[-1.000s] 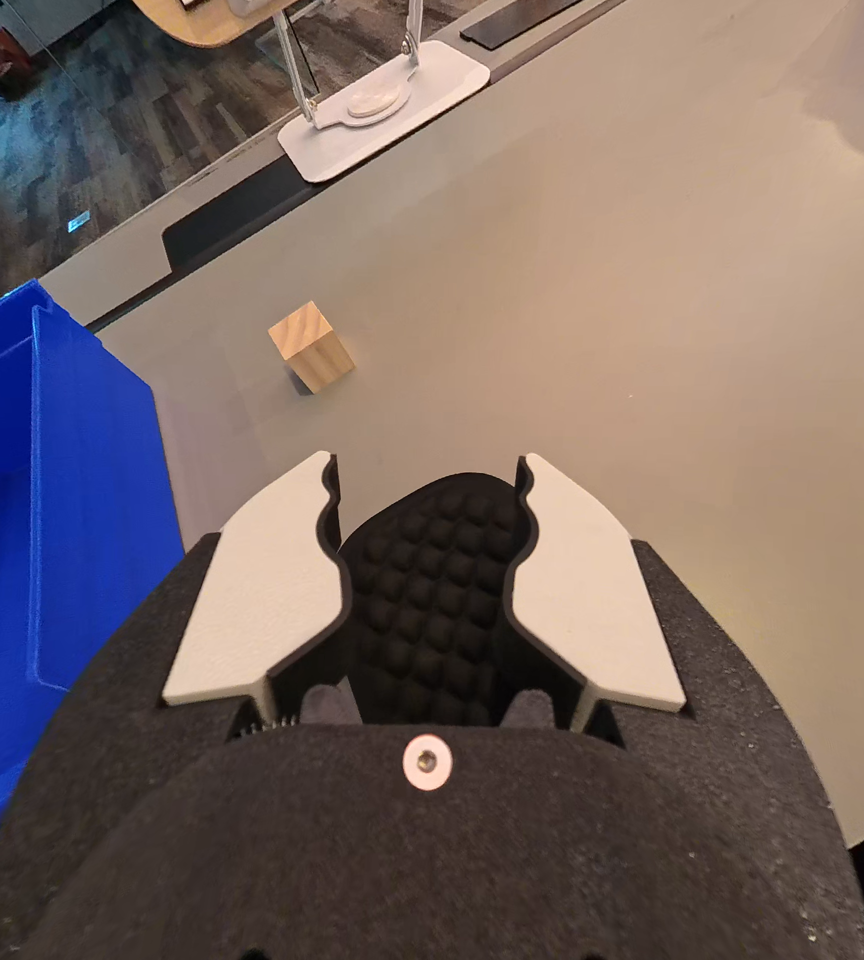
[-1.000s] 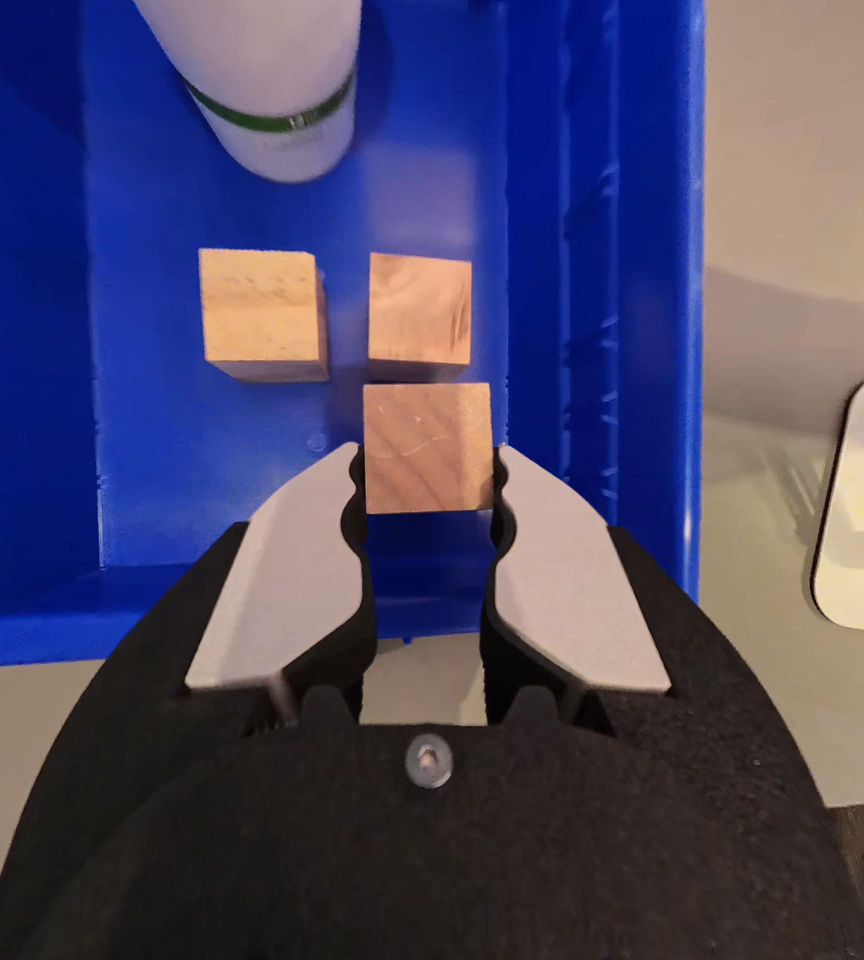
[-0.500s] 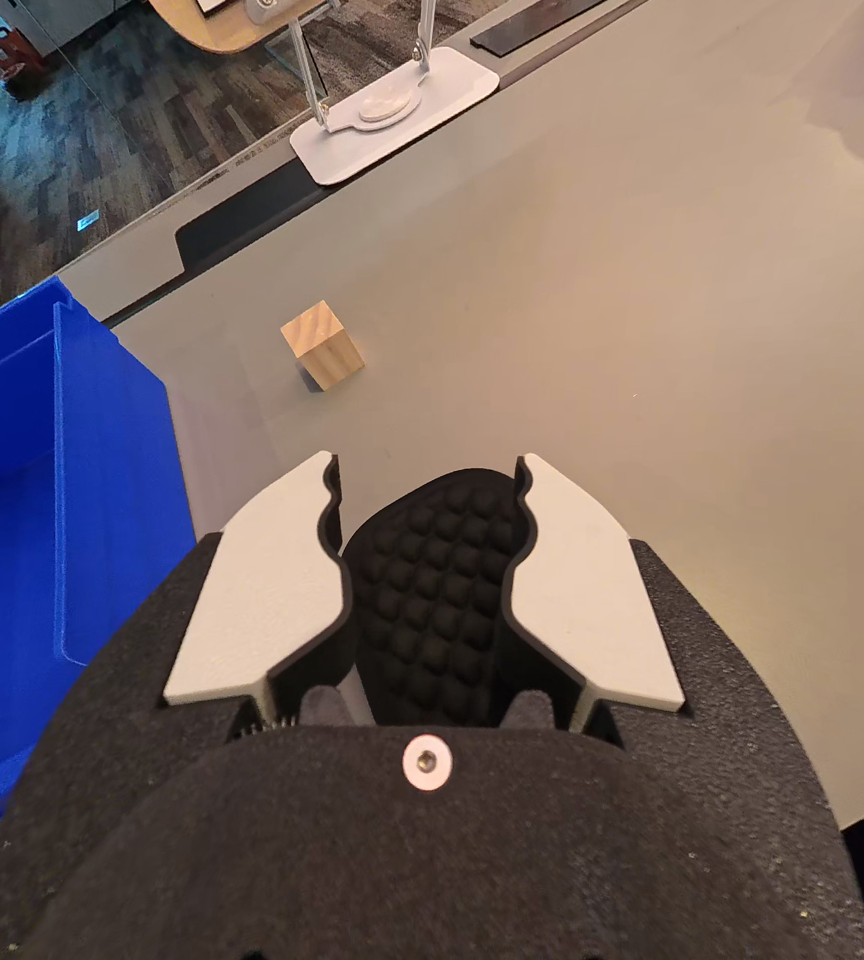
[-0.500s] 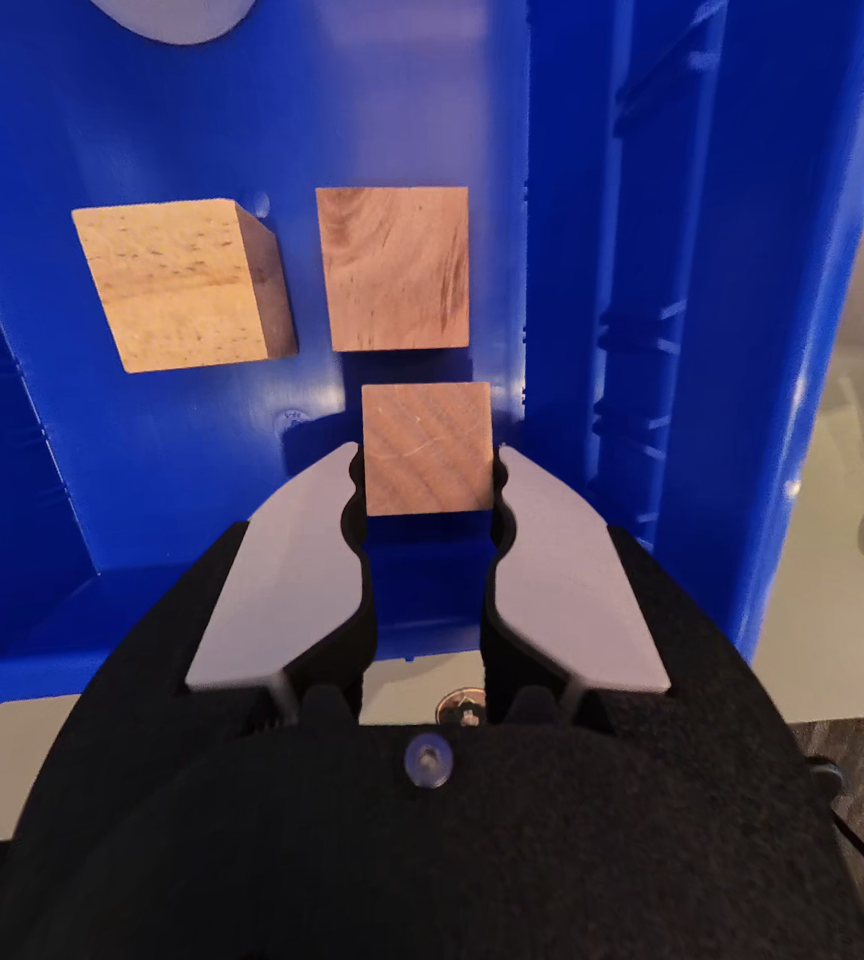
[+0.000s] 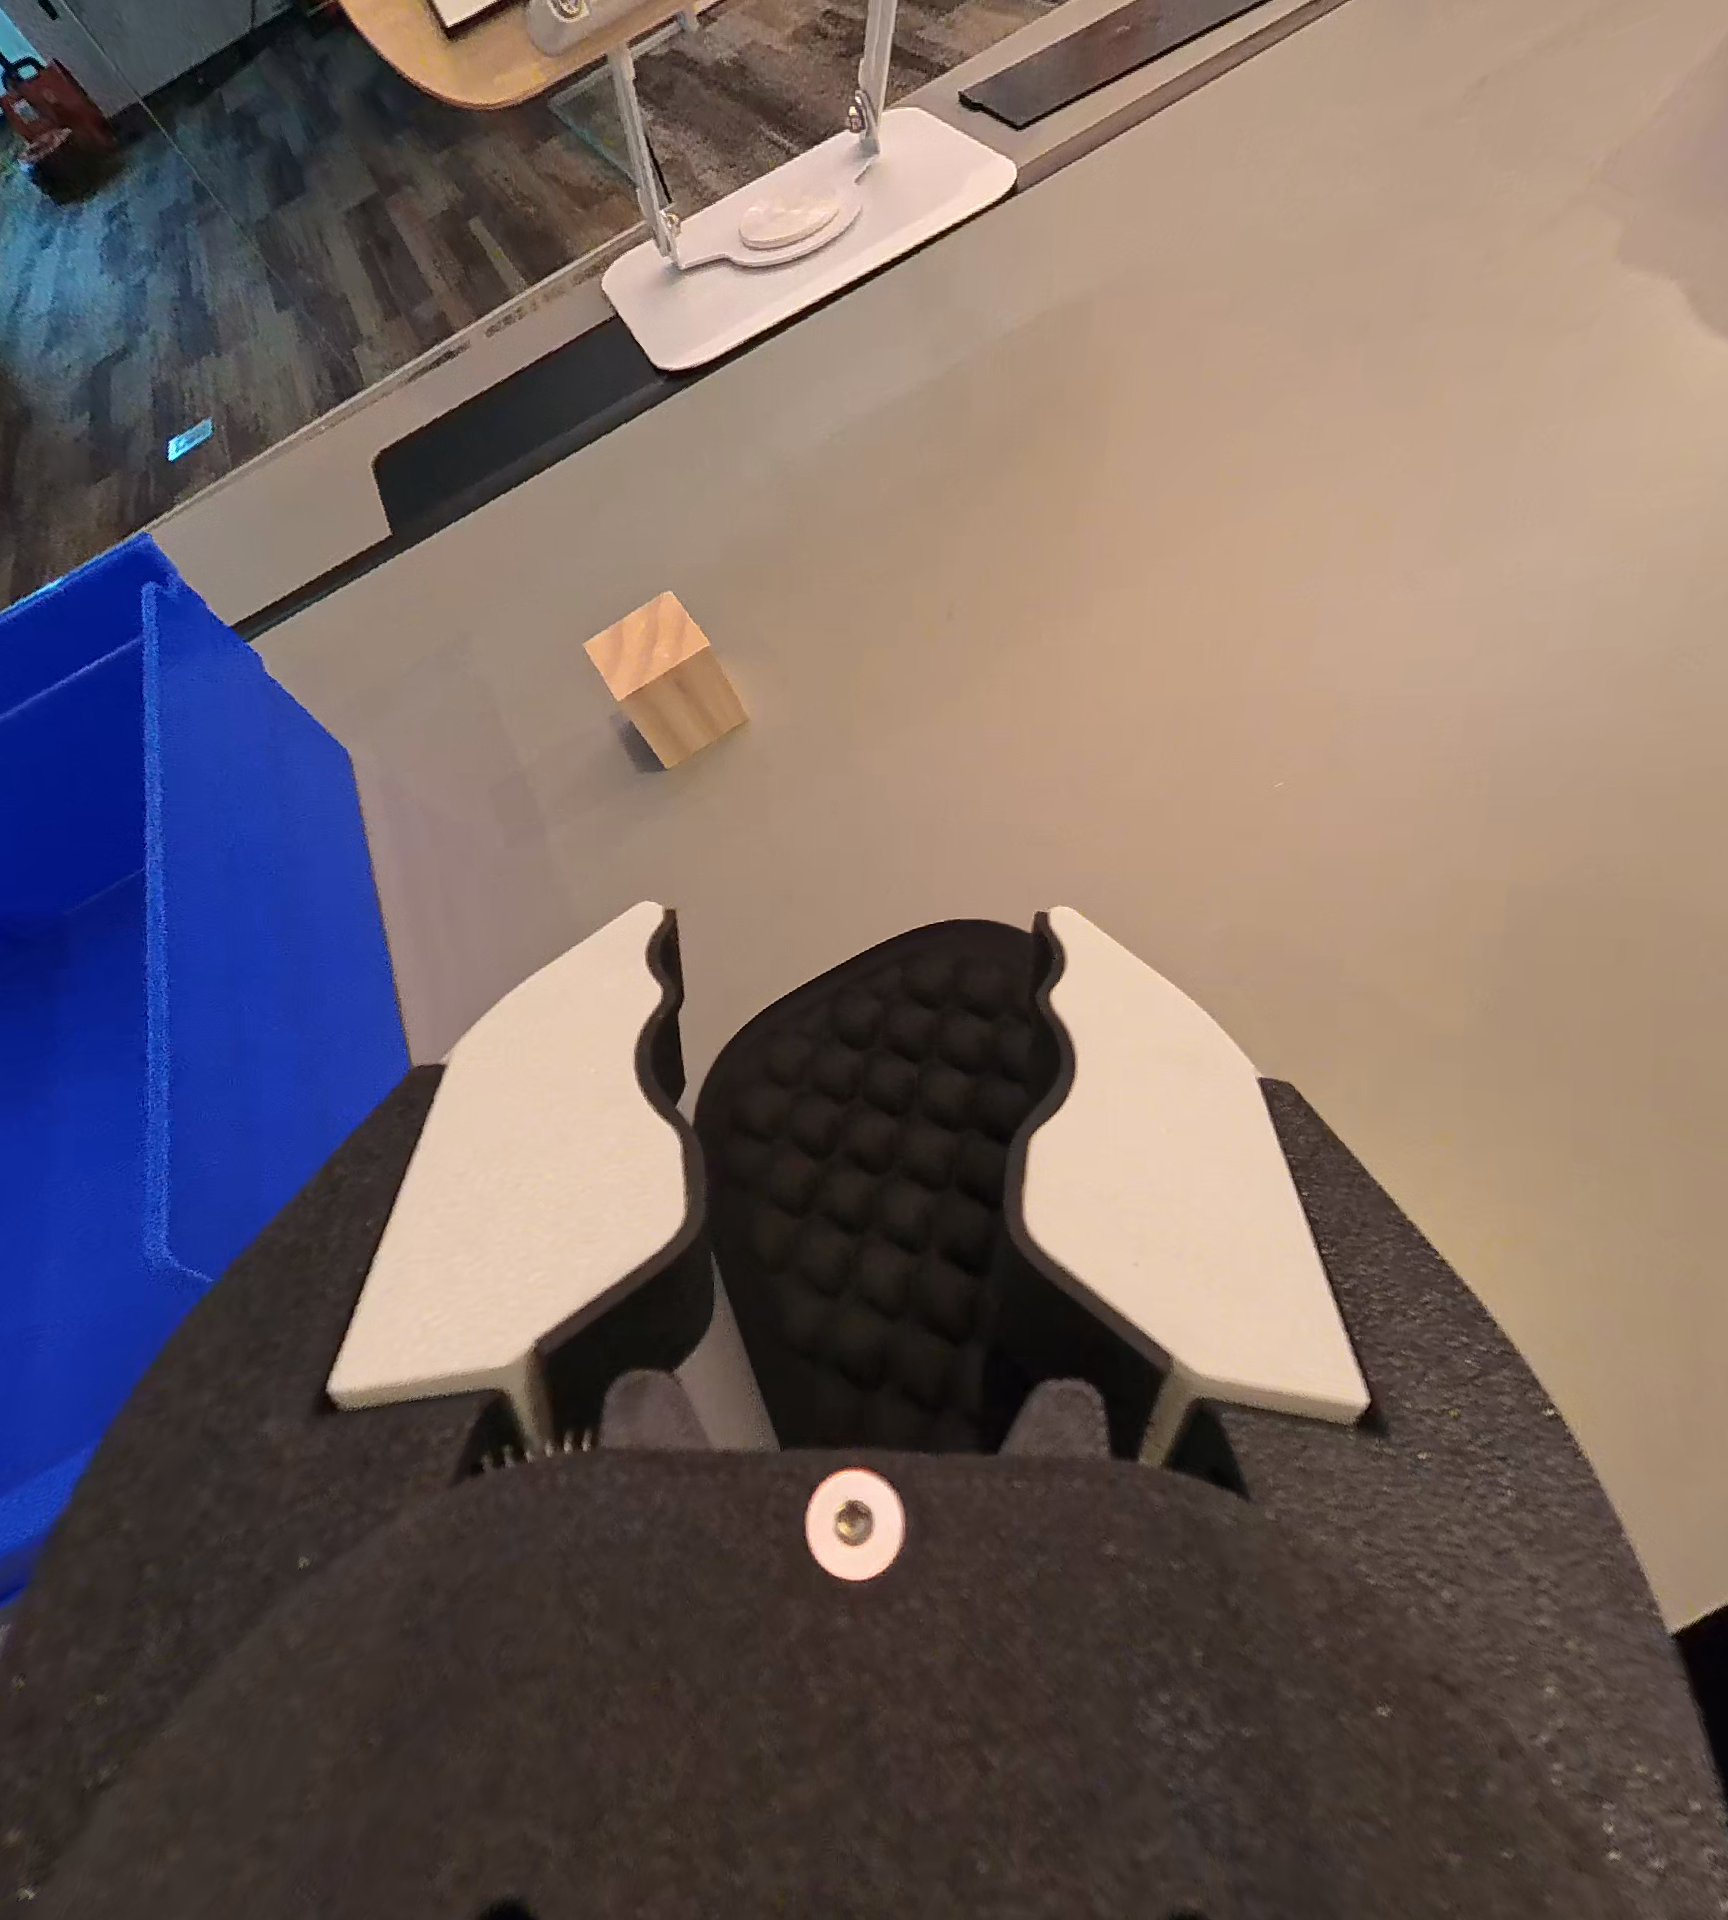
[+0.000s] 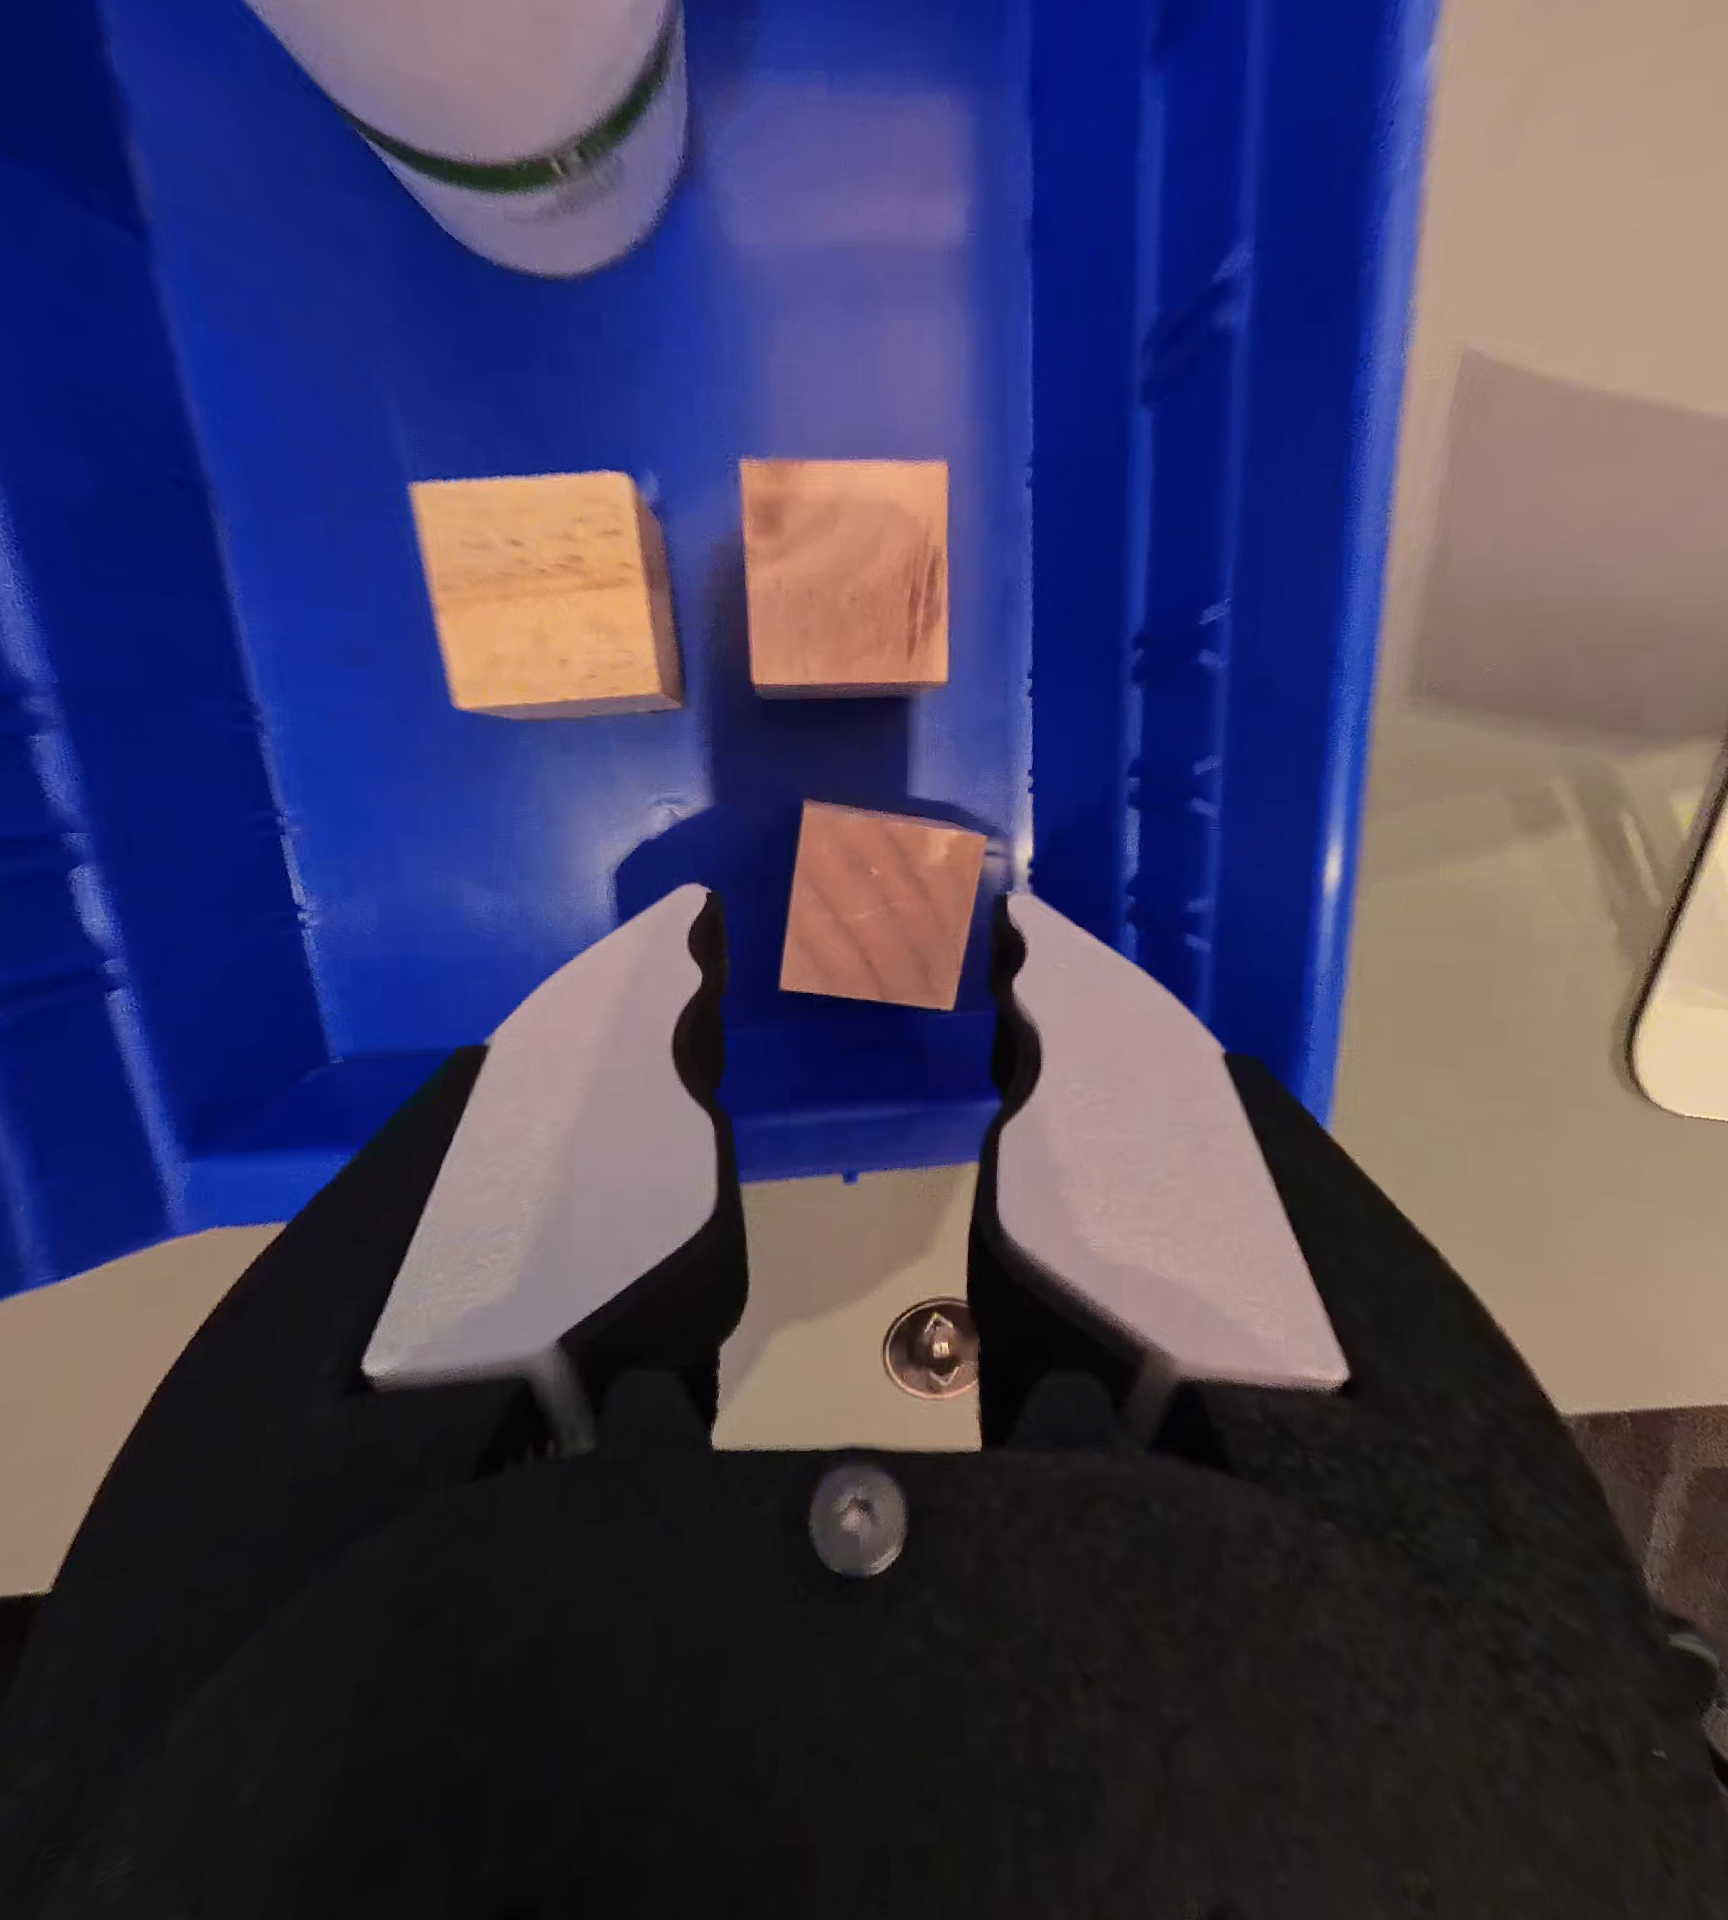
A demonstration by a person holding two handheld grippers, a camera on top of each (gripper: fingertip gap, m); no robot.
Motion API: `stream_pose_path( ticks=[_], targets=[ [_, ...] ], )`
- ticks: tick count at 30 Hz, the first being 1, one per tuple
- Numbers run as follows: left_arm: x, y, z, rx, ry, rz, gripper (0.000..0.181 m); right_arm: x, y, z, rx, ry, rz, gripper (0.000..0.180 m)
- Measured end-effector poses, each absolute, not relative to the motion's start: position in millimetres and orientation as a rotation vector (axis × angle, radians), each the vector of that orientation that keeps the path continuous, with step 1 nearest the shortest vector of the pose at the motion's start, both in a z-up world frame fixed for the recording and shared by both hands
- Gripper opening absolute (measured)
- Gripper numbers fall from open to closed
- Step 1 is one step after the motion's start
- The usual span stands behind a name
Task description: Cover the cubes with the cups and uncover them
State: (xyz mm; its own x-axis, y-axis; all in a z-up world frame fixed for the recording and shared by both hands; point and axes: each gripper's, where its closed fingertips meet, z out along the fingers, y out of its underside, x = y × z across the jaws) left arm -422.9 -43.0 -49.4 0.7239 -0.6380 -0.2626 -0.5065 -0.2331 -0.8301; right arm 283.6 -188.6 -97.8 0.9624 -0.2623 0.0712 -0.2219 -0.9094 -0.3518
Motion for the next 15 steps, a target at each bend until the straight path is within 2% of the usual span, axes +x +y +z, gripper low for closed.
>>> stream_pose_path(
  ticks=[4, 7, 11, 15],
  targets=[
    [-426.7, -41.9, -46.5, -1.885, 0.862, -0.167, 0.063, 247.8, -167.0, -32.5, -2.582, 0.24, -0.181, 0.049],
    [-431.5, -39.2, -44.0, -1.889, 0.838, -0.158, 0.063, 180.5, -132.2, 27.4, -2.376, 0.0, -0.144, 0.05],
    [-441.2, -40.1, -38.9, -1.885, 0.804, -0.141, 0.063, 43.1, -79.6, 89.5, -2.039, -0.426, 0.019, 0.051],
    [-452.0, -45.3, -37.4, -1.891, 0.781, -0.129, 0.062, -111.5, -43.6, 100.3, -1.754, -0.87, 0.246, 0.051]
  ],
)
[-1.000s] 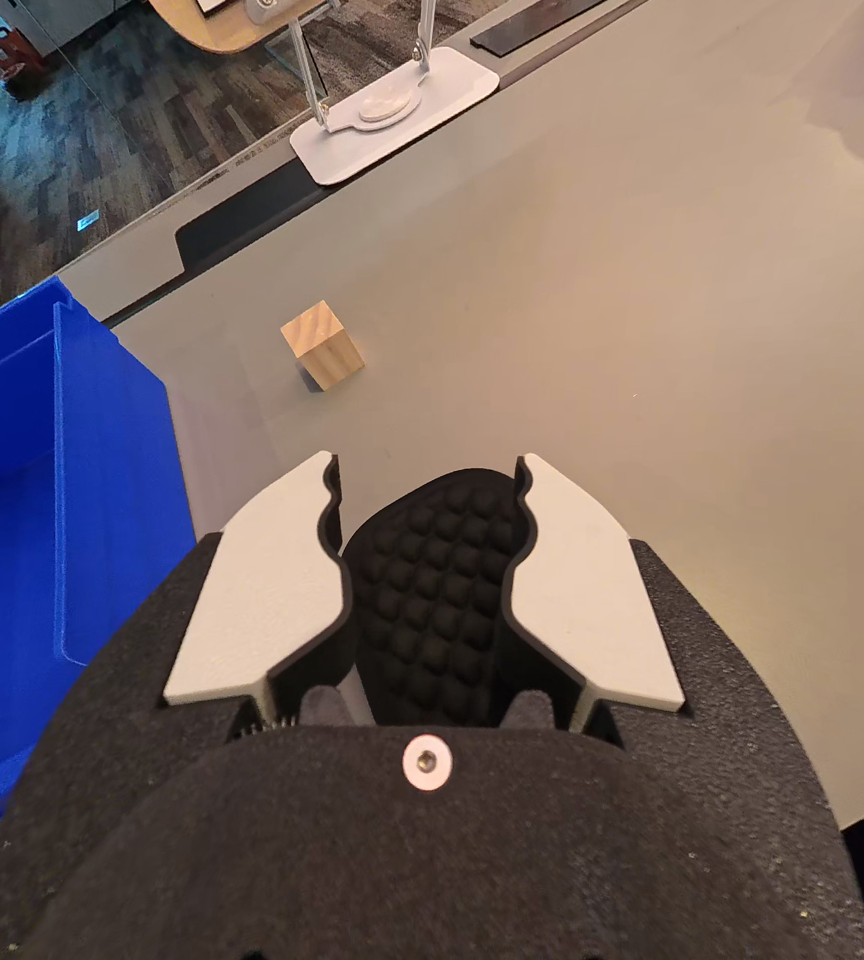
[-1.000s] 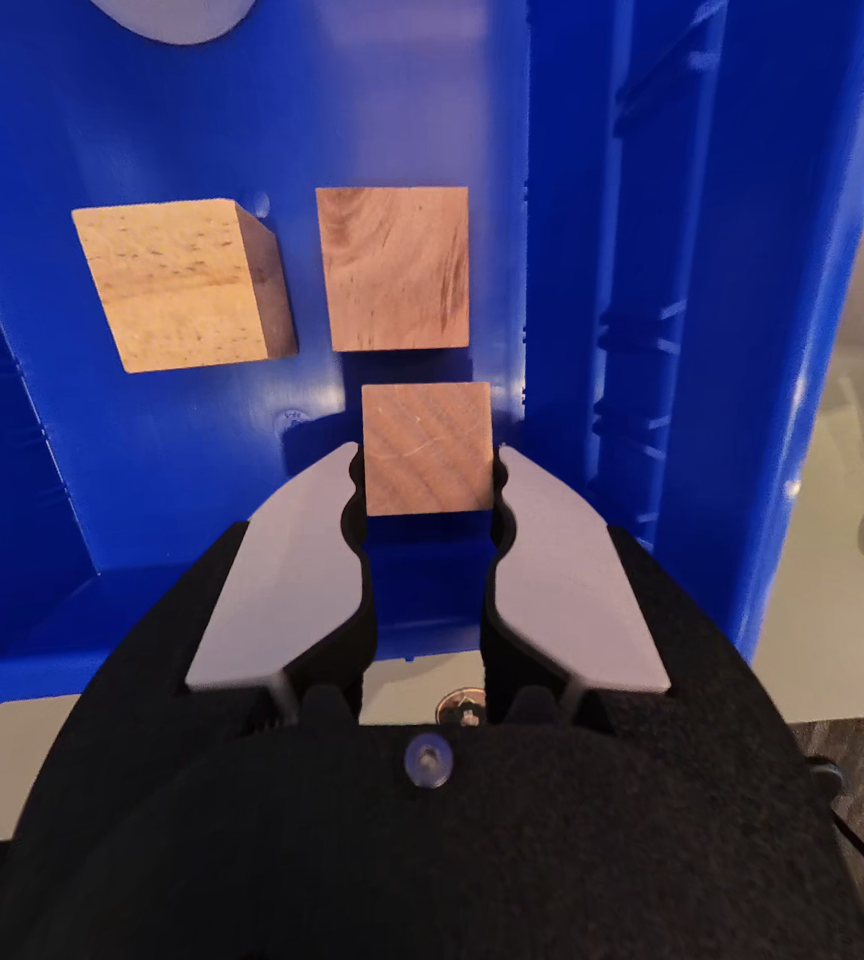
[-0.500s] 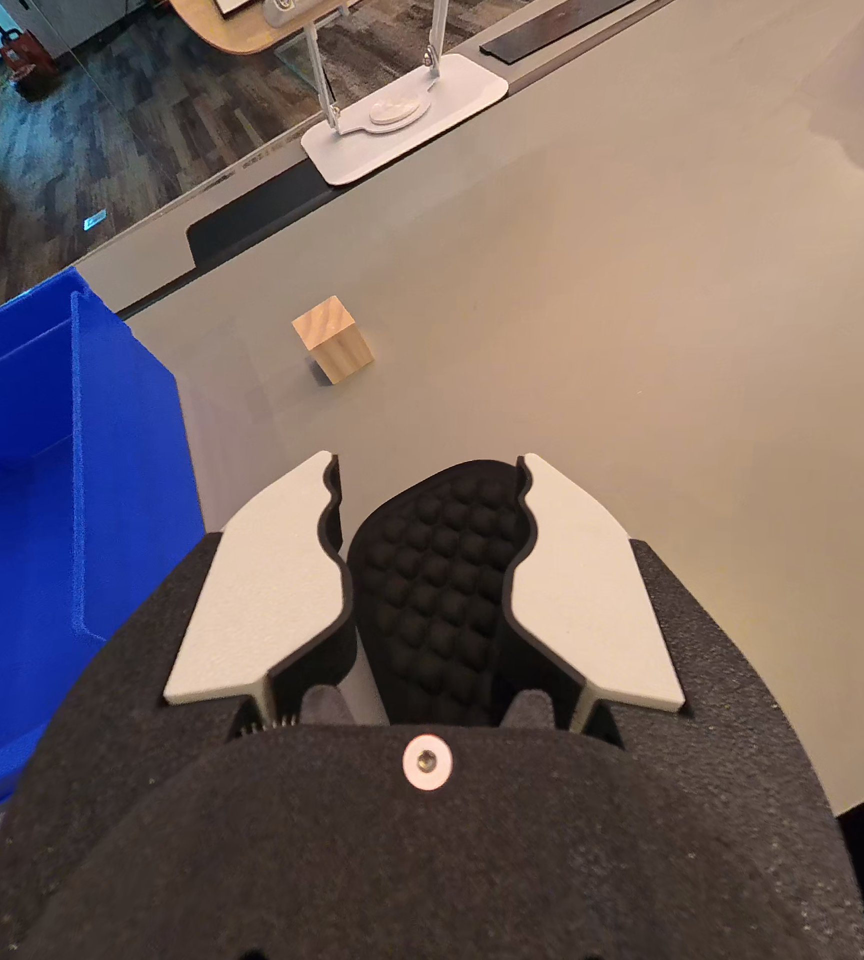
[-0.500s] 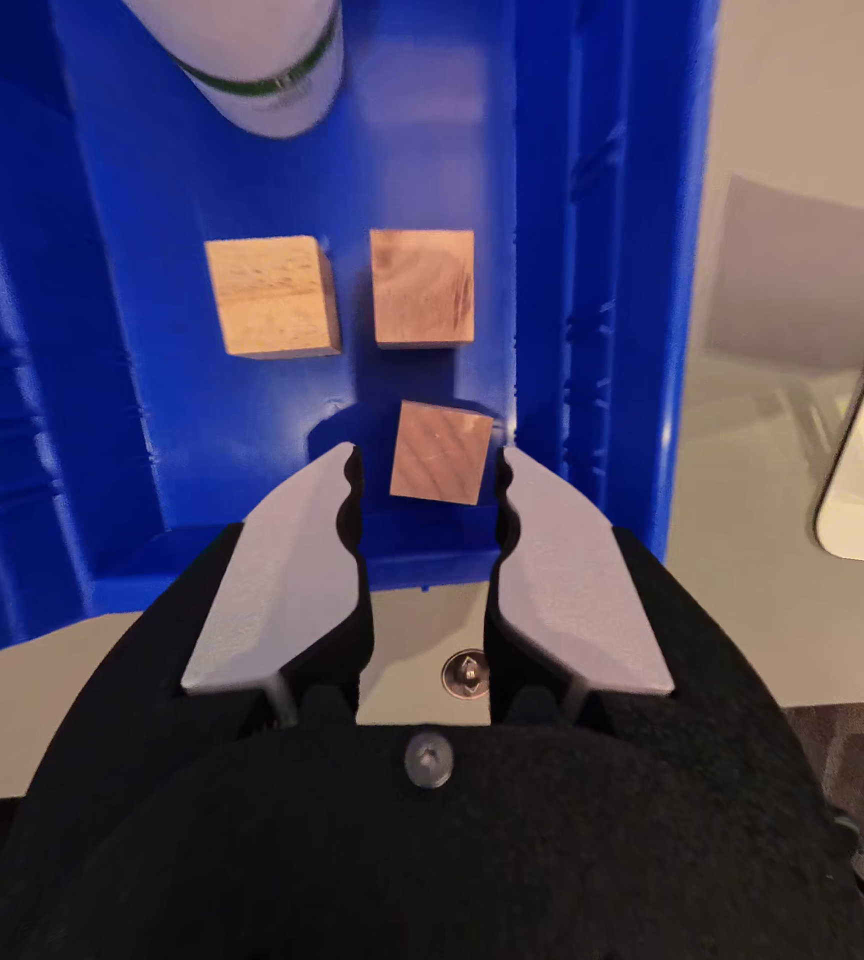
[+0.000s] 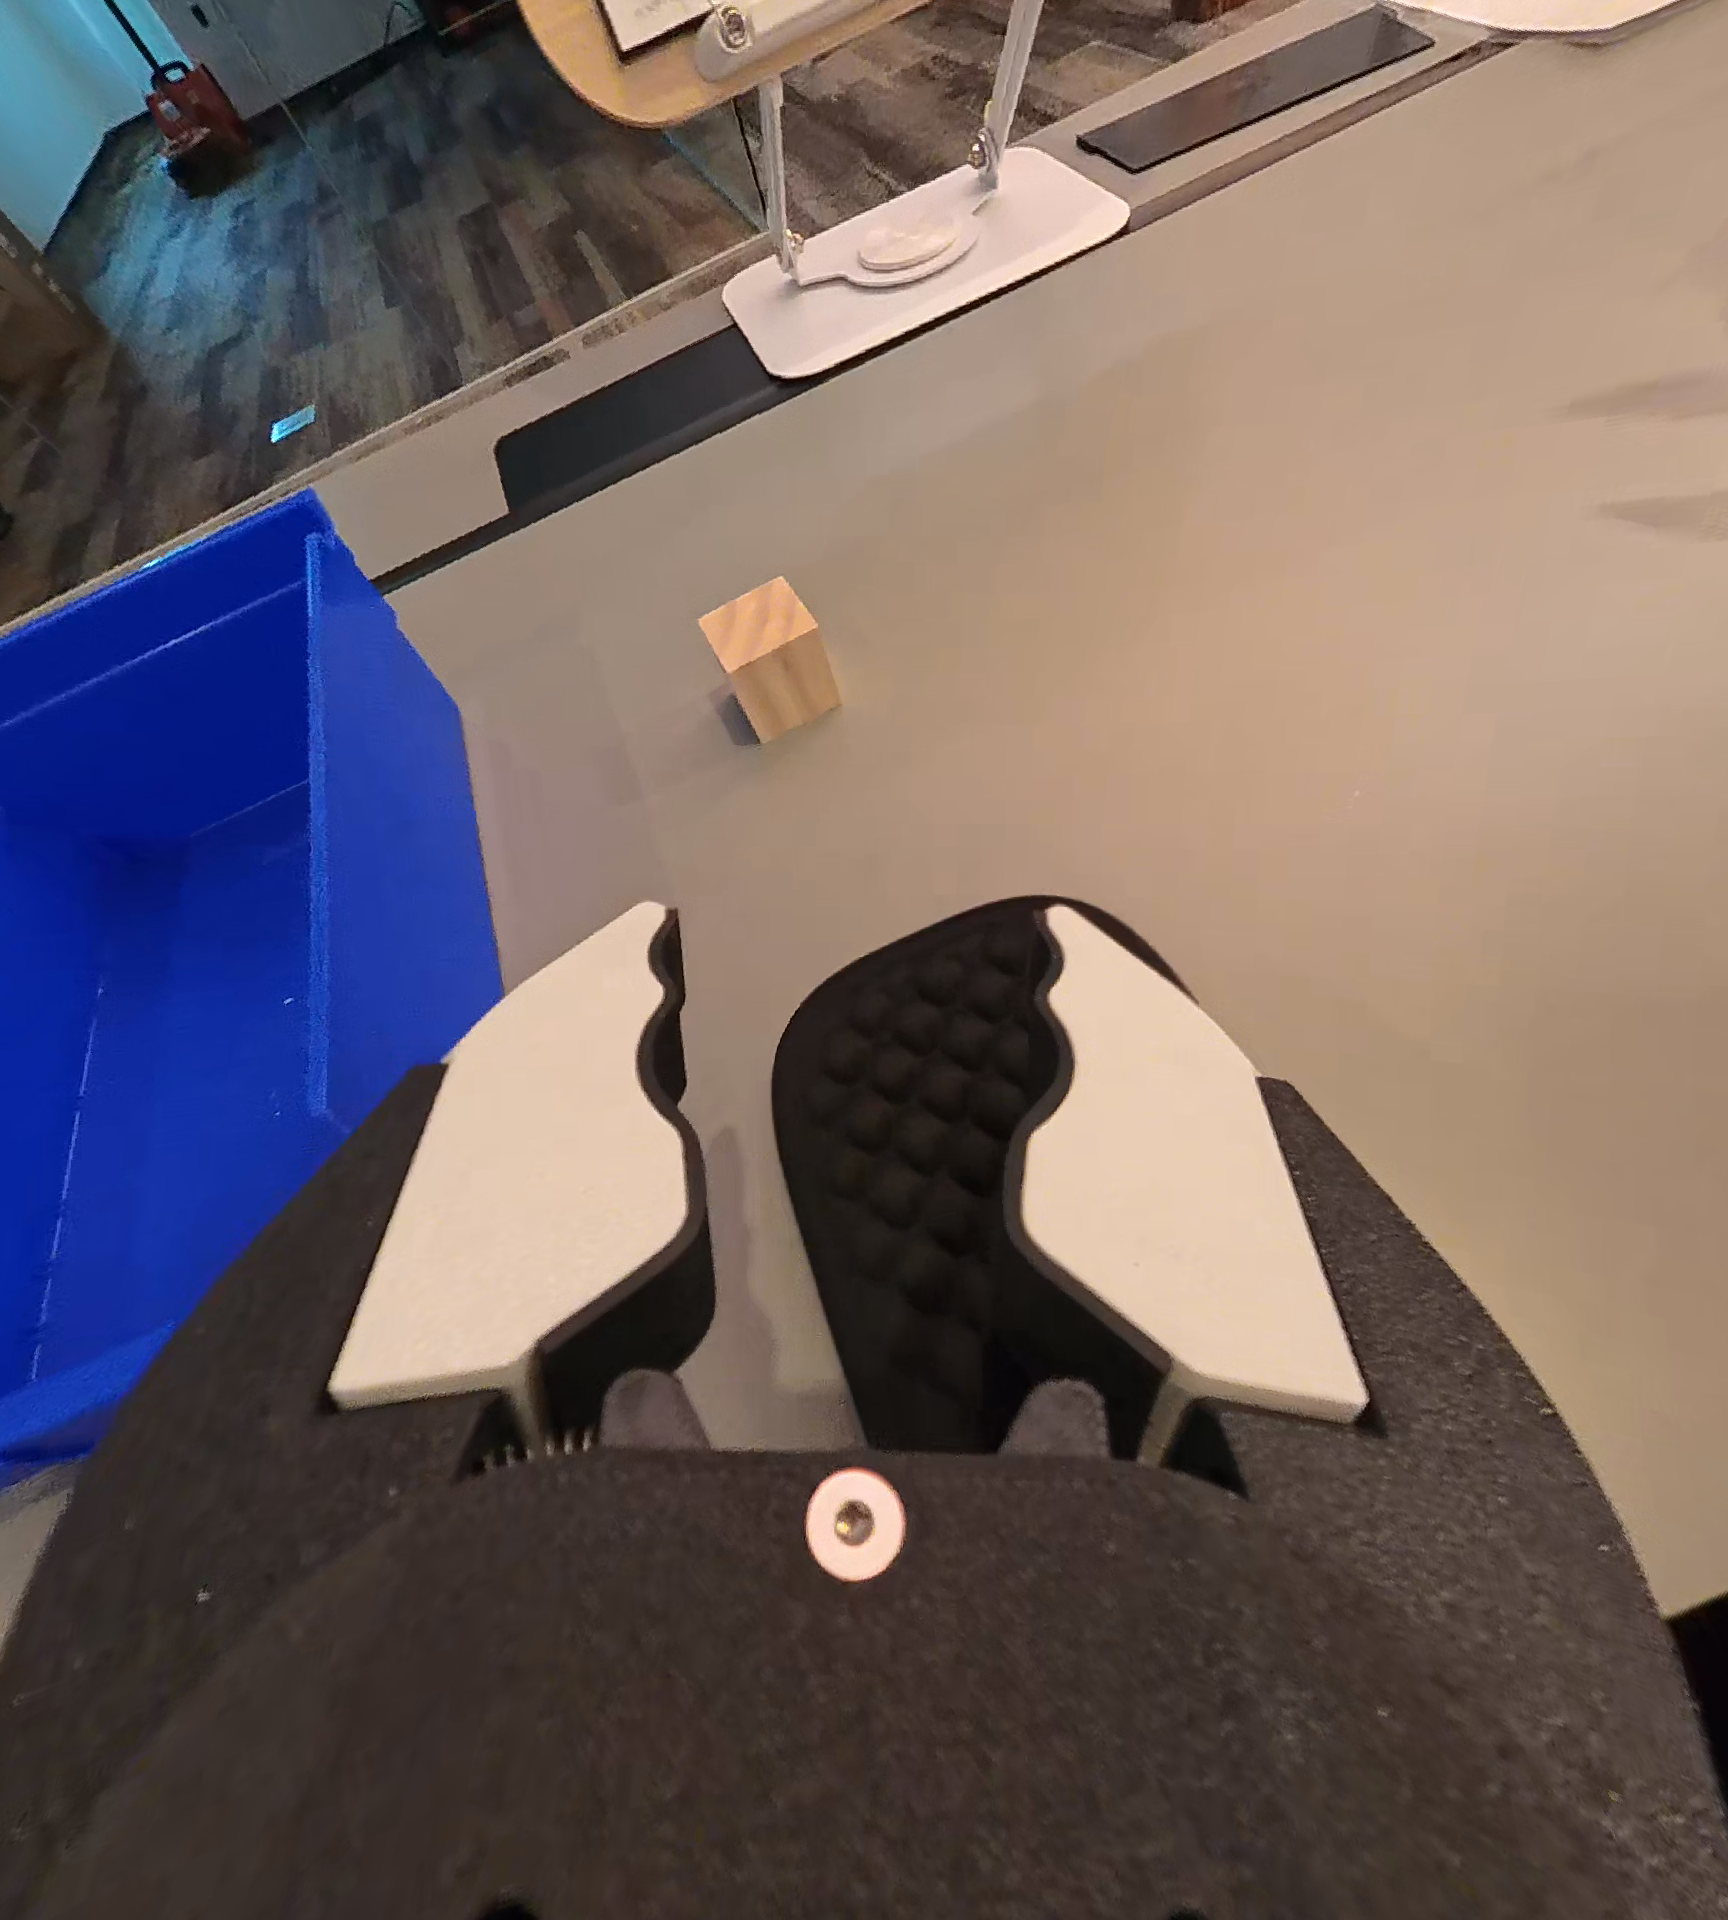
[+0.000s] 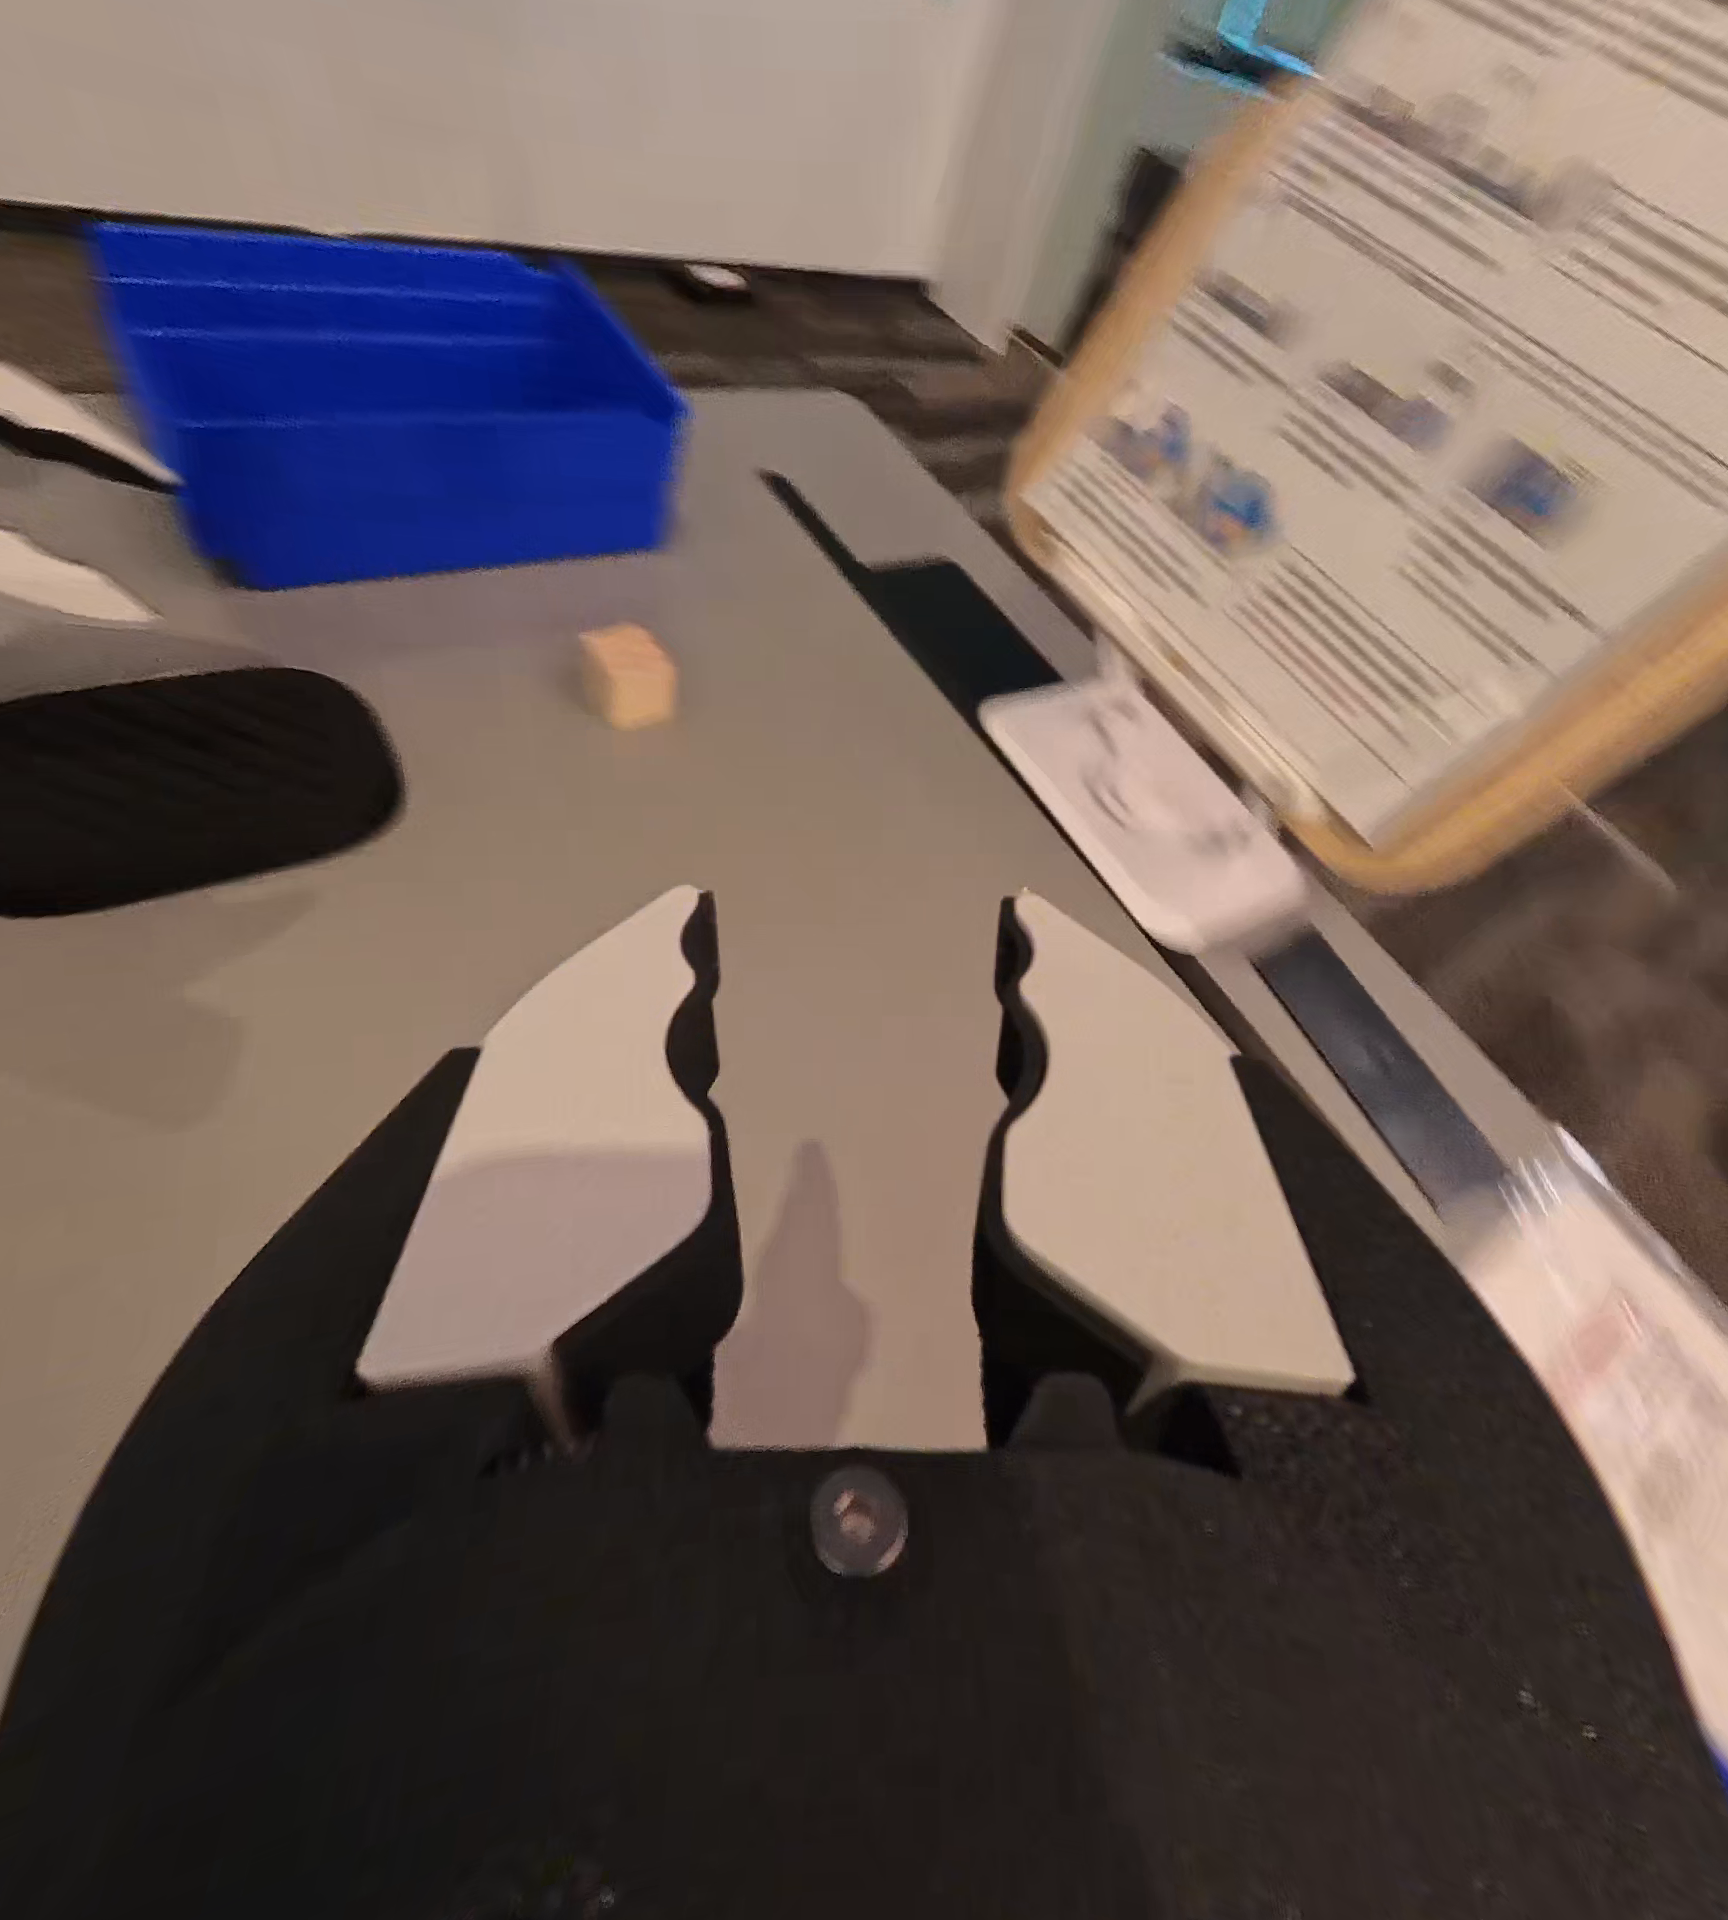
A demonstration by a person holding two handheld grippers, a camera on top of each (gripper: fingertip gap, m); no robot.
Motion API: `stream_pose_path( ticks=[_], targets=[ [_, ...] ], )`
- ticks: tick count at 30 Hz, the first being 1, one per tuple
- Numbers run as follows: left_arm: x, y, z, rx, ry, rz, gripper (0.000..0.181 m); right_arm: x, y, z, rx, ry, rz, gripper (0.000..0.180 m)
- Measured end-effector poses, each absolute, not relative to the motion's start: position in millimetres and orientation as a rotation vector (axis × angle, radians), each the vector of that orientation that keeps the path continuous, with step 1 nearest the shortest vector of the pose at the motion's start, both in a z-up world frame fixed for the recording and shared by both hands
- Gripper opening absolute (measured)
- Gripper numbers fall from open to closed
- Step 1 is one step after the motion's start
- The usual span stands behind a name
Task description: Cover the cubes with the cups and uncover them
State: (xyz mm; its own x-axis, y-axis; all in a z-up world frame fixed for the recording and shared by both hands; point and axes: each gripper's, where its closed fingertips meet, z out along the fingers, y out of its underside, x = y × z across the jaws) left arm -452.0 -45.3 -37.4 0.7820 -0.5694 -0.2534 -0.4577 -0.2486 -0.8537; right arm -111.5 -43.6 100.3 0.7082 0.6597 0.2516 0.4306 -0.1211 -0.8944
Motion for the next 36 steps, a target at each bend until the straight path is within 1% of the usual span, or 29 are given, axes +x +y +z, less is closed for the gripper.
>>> stream_pose_path(
  ticks=[2, 6, 9, 12, 19, 24, 26, 28, 33, 36],
  targets=[
    [-456.4, -48.7, -37.6, -1.893, 0.775, -0.124, 0.062, -178.5, -27.9, 83.9, -1.66, -1.058, 0.348, 0.05],
    [-464.9, -54.1, -37.7, -1.906, 0.762, -0.113, 0.063, -292.7, 5.5, 31.5, -1.572, -1.305, 0.573, 0.055],
    [-472.0, -58.3, -35.4, -1.91, 0.746, -0.11, 0.063, -348.4, 45.2, -12.0, -1.581, -1.404, 0.532, 0.057],
    [-480.2, -62.0, -35.5, -1.919, 0.734, -0.098, 0.063, -385.9, 78.9, -48.4, -1.622, -1.457, 0.491, 0.057],
    [-497.4, -64.3, -39.0, -1.942, 0.696, -0.09, 0.063, -402.8, 127.0, -105.6, -1.787, -1.521, 0.406, 0.062],
    [-497.8, -64.2, -42.2, -1.949, 0.695, -0.102, 0.063, -399.5, 139.4, -129.1, -1.882, -1.495, 0.436, 0.062],
    [-497.2, -64.3, -44.4, -1.953, 0.7, -0.099, 0.063, -398.7, 140.7, -136.2, -1.908, -1.487, 0.45, 0.058],
    [-496.6, -63.9, -46.4, -1.957, 0.702, -0.098, 0.063, -398.2, 139.7, -138.8, -1.916, -1.474, 0.476, 0.045],
    [-494.2, -64.6, -49.1, -1.96, 0.711, -0.098, 0.062, -389.2, 130.6, -133.1, -1.907, -1.455, 0.492, 0.045],
    [-490.7, -64.8, -49.3, -1.957, 0.719, -0.106, 0.062, -372.6, 122.0, -115.8, -1.878, -1.447, 0.442, 0.045]
  ],
)
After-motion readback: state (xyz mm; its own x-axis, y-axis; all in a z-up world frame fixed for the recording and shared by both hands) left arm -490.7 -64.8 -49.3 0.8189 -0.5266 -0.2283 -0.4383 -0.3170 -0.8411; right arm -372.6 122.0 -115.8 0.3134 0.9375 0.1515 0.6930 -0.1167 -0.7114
